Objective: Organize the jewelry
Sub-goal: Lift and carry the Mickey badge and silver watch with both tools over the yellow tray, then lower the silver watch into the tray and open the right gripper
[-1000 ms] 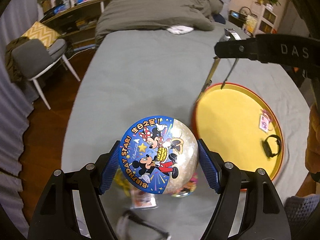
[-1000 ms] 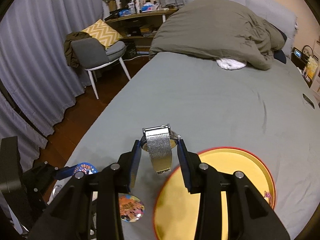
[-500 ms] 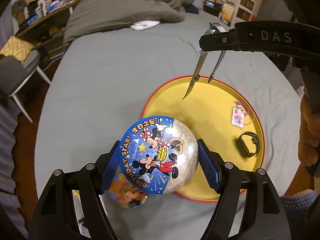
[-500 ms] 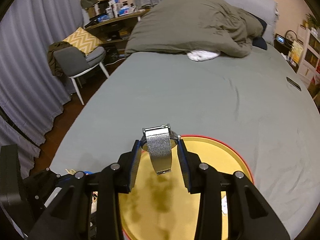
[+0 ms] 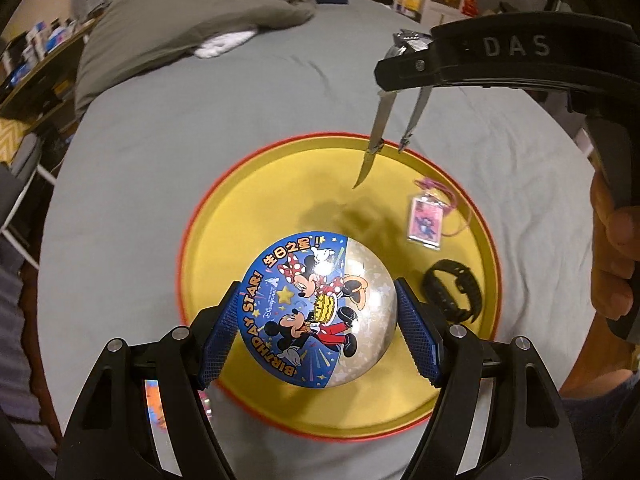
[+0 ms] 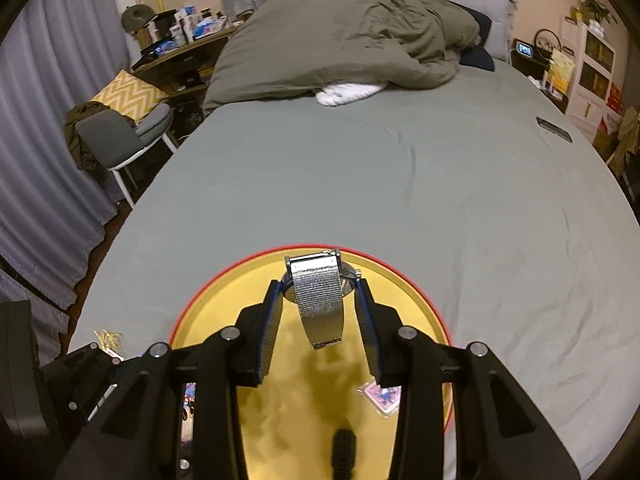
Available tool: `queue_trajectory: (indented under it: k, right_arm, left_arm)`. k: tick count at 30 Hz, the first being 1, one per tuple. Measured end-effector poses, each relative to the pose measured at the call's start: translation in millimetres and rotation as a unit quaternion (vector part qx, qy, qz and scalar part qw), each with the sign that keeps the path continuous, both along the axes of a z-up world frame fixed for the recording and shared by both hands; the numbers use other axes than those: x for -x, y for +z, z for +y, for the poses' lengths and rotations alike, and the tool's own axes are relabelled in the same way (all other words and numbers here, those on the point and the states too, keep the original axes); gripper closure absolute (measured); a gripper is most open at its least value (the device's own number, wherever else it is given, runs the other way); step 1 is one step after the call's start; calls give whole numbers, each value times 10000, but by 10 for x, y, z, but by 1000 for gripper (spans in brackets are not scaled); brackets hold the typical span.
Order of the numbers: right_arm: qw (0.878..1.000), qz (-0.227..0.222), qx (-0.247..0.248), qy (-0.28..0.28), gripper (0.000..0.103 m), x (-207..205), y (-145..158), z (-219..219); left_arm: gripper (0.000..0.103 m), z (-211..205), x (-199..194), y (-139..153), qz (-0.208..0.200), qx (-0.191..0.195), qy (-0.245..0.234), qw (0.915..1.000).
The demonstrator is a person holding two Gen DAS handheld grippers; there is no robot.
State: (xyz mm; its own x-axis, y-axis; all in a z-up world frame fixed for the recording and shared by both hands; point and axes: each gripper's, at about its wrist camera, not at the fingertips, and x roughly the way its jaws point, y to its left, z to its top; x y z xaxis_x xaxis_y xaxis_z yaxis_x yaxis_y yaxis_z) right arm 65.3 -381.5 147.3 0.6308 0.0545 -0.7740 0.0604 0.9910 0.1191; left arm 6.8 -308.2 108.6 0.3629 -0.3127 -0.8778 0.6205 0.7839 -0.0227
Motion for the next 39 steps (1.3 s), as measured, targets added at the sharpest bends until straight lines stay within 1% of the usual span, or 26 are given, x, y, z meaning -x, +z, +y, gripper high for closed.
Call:
queue_trajectory:
  k: [6, 10, 20, 30, 33, 39]
  right_arm:
    - [9999, 53, -51, -133, 68, 53, -125, -187]
    - [9998, 84, -115, -171, 68, 83, -226, -279]
    - [9994, 115, -227, -230, 68, 93, -418, -399]
    - [9988, 297, -290, -246, 68, 9, -640, -407]
    - [9986, 361, -283, -247, 68, -28, -703, -407]
    - [9981, 461, -292, -270, 68, -61, -814, -421]
  left_arm:
    - [31, -247, 49, -89, 59, -96, -183, 9998]
    - [31, -328, 60, -165, 104, -193, -254, 9994]
    - [31, -402, 61, -292, 228, -346, -332, 9986]
    - [31, -446, 130, -473, 430, -474, -442, 9970]
    - [31, -470, 152, -571, 497, -597, -497, 9957]
    - [31, -473, 206, -661, 573, -692, -548, 9944]
